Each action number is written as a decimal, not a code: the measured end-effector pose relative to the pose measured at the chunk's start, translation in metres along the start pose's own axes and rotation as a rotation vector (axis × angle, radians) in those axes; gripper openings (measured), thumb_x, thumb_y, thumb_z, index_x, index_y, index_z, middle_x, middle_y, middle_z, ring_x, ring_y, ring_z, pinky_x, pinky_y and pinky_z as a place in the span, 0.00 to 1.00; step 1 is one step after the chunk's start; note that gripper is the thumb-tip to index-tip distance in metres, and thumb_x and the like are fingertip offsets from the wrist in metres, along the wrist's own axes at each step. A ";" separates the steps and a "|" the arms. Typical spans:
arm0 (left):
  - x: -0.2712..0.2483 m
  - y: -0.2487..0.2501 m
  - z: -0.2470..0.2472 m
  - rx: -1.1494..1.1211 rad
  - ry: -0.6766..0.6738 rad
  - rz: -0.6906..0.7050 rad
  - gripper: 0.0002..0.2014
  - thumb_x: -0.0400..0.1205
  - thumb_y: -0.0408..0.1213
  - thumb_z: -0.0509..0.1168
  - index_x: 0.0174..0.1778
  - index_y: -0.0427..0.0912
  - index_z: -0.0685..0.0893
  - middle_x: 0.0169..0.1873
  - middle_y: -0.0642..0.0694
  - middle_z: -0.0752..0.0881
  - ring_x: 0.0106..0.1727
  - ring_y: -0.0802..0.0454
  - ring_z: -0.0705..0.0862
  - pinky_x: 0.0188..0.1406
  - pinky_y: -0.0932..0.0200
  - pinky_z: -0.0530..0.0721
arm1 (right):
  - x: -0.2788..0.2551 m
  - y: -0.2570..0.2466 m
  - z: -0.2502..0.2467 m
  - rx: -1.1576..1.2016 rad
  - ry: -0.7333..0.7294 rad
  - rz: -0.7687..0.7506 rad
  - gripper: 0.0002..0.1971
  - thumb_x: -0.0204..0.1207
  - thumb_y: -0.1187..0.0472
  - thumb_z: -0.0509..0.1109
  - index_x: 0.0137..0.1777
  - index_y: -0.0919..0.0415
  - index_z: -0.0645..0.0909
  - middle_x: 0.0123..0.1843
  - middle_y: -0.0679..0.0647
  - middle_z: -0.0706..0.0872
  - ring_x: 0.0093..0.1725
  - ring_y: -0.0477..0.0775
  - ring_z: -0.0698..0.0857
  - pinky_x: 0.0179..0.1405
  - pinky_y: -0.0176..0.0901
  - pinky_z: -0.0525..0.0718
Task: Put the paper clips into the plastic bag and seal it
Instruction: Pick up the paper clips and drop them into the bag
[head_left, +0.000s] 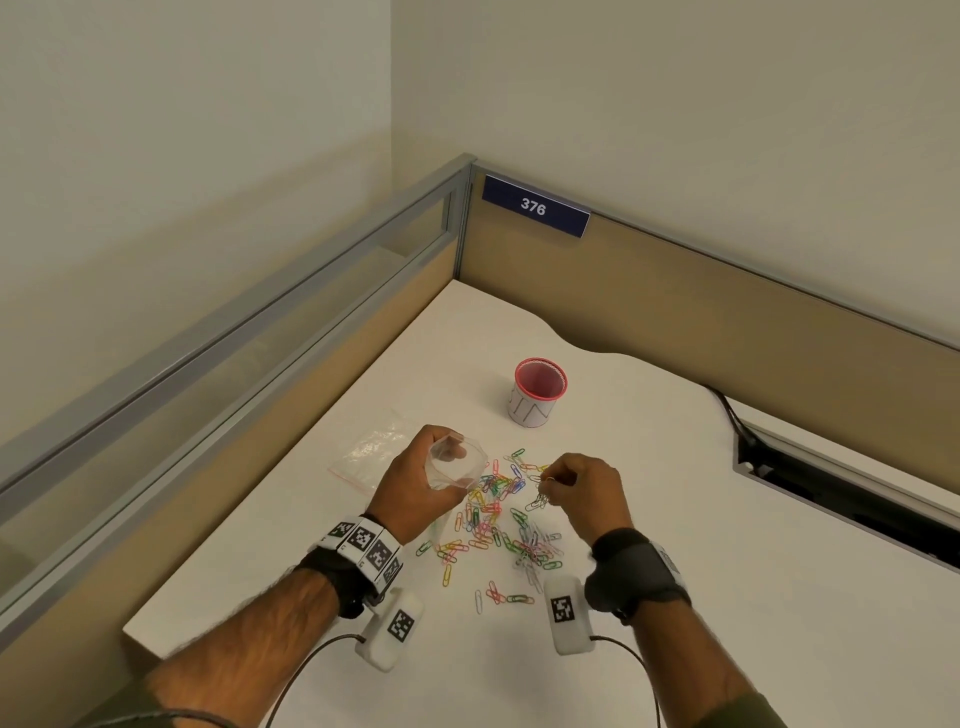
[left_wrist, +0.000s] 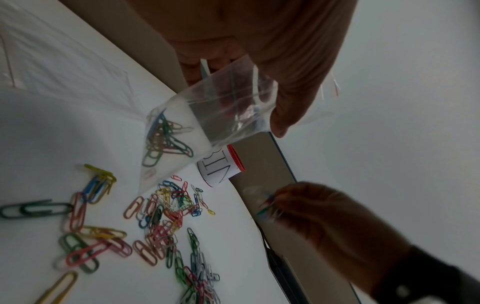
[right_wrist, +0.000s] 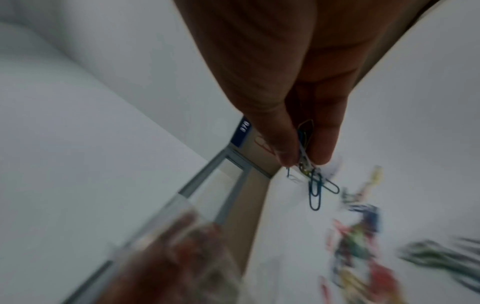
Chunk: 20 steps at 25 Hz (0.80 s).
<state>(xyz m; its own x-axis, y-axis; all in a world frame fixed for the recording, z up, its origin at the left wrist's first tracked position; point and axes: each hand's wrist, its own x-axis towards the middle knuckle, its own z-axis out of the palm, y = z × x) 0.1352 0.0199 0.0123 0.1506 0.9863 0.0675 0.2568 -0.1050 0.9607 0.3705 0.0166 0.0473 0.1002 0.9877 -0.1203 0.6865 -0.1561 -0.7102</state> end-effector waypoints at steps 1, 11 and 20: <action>0.001 0.000 0.003 0.003 -0.006 0.002 0.25 0.72 0.37 0.81 0.61 0.50 0.77 0.54 0.50 0.87 0.62 0.54 0.85 0.64 0.62 0.80 | -0.003 -0.013 -0.010 0.059 0.013 -0.032 0.03 0.73 0.66 0.76 0.41 0.59 0.86 0.38 0.53 0.89 0.39 0.53 0.87 0.41 0.37 0.85; 0.011 0.015 0.027 0.072 -0.060 0.024 0.24 0.73 0.37 0.79 0.58 0.58 0.76 0.50 0.58 0.86 0.53 0.64 0.86 0.49 0.72 0.81 | -0.010 -0.094 -0.007 -0.095 -0.060 -0.328 0.02 0.76 0.62 0.73 0.46 0.58 0.87 0.44 0.52 0.89 0.43 0.50 0.86 0.47 0.42 0.87; 0.019 0.015 0.019 0.056 -0.064 0.023 0.20 0.73 0.35 0.79 0.53 0.56 0.77 0.45 0.57 0.88 0.51 0.65 0.86 0.52 0.68 0.83 | -0.004 -0.102 -0.014 -0.156 0.022 -0.370 0.05 0.78 0.63 0.69 0.49 0.57 0.86 0.45 0.49 0.88 0.44 0.48 0.85 0.47 0.38 0.84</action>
<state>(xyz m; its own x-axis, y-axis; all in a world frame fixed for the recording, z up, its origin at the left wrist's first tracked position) 0.1603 0.0342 0.0231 0.2177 0.9735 0.0706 0.3050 -0.1366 0.9425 0.3104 0.0290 0.1297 -0.1600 0.9771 0.1401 0.7800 0.2121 -0.5887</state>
